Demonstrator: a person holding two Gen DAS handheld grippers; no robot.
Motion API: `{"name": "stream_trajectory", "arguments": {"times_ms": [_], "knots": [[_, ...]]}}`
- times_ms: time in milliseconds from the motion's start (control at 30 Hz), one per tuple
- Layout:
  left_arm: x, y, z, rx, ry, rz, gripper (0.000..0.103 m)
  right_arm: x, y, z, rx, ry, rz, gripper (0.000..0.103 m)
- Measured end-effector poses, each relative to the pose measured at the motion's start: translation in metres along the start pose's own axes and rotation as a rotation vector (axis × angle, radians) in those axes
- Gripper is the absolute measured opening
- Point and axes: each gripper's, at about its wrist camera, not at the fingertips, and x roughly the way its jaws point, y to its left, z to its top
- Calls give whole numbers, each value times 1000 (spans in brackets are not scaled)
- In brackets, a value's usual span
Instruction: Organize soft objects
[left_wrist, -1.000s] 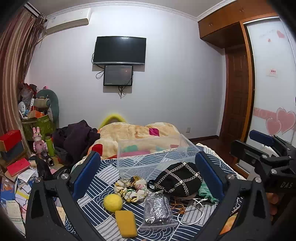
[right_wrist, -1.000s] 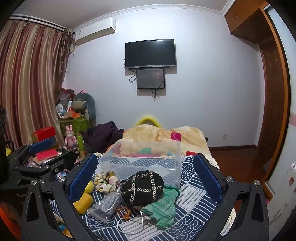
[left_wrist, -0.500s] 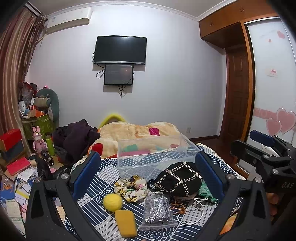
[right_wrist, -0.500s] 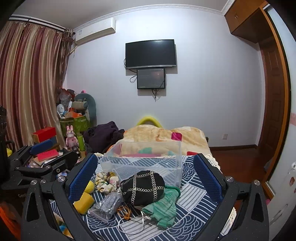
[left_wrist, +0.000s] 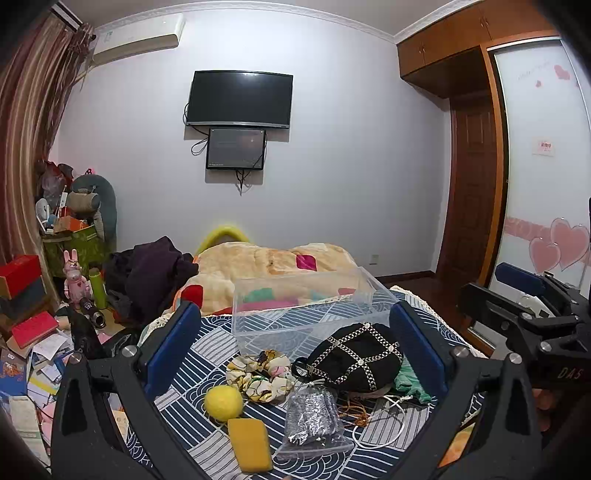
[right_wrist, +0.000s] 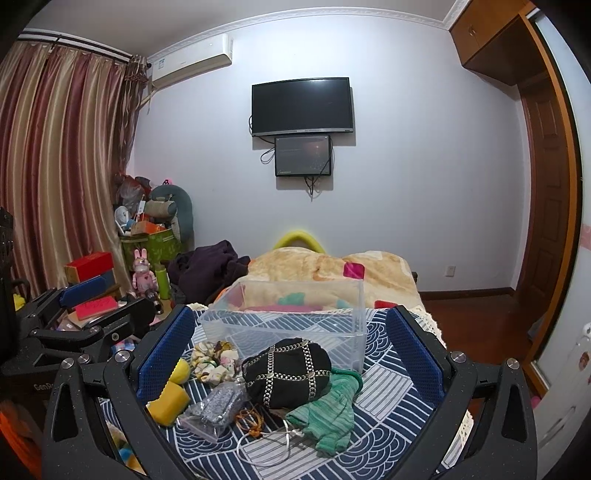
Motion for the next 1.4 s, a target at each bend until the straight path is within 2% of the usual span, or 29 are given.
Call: {"name": "stream_trajectory", "arguments": {"times_ms": [300, 500, 667, 733, 800, 900, 1033, 1067, 1167, 1267, 1300, 1333, 1400], "knots": [[11, 6, -9, 4, 20, -15, 103, 12, -6, -6, 31, 49, 9, 103], [37, 26, -27, -14, 112, 7, 103, 29, -13, -19, 22, 112, -1, 103], [56, 55, -44, -66, 166, 62, 102, 48, -26, -33, 46, 194, 6, 103], [65, 64, -51, -64, 195, 92, 90, 56, -30, -38, 66, 224, 22, 103], [75, 72, -59, -68, 237, 106, 83, 66, -33, -41, 83, 262, 40, 102], [94, 86, -72, -108, 303, 111, 79, 80, -32, -42, 84, 293, 75, 92], [110, 95, -89, -136, 374, 91, 74, 99, -27, -45, 51, 323, 82, 90], [113, 95, -92, -138, 389, 87, 74, 102, -26, -46, 47, 334, 82, 89], [120, 95, -102, -129, 416, 77, 71, 114, -25, -53, 55, 380, 108, 72], [129, 91, -110, -126, 455, 54, 53, 116, -29, -59, 62, 403, 106, 65], [131, 90, -112, -126, 470, 48, 45, 114, -31, -60, 66, 399, 102, 55], [132, 88, -112, -122, 476, 49, 45, 113, -34, -59, 67, 393, 92, 48], [128, 85, -110, -112, 458, 54, 45, 111, -41, -57, 76, 386, 71, 26]]}}
